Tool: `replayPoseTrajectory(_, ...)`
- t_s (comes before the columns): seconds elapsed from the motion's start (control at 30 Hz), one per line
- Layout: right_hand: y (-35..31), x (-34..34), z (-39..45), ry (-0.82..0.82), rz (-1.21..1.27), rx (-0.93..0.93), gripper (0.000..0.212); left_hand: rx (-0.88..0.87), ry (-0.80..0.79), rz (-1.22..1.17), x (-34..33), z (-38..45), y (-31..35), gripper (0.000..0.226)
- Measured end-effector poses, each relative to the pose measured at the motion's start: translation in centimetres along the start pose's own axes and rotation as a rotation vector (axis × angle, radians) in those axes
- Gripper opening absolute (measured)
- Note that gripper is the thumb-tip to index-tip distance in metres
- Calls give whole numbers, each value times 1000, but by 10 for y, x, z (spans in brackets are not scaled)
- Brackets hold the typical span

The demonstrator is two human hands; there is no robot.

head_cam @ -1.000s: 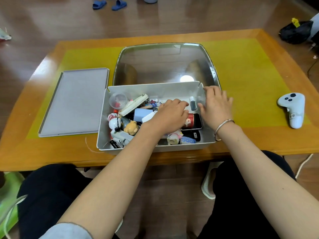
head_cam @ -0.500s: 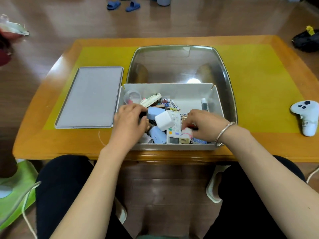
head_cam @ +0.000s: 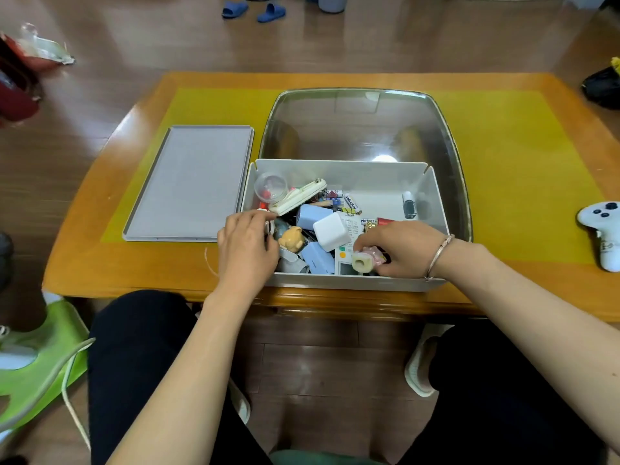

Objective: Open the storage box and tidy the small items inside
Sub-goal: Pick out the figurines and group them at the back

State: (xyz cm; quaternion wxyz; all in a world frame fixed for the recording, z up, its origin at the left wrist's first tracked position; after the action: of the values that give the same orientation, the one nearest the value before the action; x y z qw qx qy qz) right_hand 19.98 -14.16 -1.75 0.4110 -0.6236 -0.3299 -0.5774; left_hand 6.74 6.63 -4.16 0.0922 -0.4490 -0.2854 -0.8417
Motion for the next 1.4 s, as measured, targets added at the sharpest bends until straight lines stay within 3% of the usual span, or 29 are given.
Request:
replayPoseTrajectory(0.1, 0, 13, -3, 186, 165, -94, 41, -30, -41, 21, 0, 2, -2, 45)
replayPoseTrajectory(0.23, 15, 18, -10, 437, 249, -263, 33, -104, -131, 86, 2, 7, -7, 53)
replayPoseTrajectory(0.4, 33, -5, -9, 375, 380, -469, 42, -165, -185, 144, 6, 18, -14, 57)
replayPoseTrajectory(0.6, 20, -17, -7, 365, 593, -529, 27, -232, -338, 237, 2, 28, -11, 63)
replayPoseTrajectory(0.9, 19, -18, -11, 475, 736, -593, 20, -286, -254, 202, -4, 31, -8, 42)
replayPoseTrajectory(1.03, 21, -20, -12, 480, 713, -620, 27, -233, -131, 106, -2, 28, -7, 21)
replayPoseTrajectory(1.2, 24, -18, -15, 546, 753, -684, 29, -31, 98, -202, 12, 26, -2, 18)
replayPoseTrajectory(1.3, 23, -15, -16, 557, 784, -701, 24, 185, 104, -502, 19, 31, 8, 22)
replayPoseTrajectory(1.4, 20, -10, -19, 577, 903, -675, 12, 283, 53, -659, 17, 36, 22, 21)
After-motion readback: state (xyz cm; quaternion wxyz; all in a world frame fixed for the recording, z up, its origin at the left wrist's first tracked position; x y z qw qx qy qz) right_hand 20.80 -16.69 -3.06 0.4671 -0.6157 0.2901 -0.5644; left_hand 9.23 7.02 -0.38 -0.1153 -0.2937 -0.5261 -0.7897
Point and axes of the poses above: each hand's wrist, its own z-axis towards the middle knuckle, its own x-axis out of the back of the hand, y = z × x, the point moved 2 cm from there along z, towards the middle knuckle, and after that the axes turned 15 degrees about y, right-handed, at the moved point
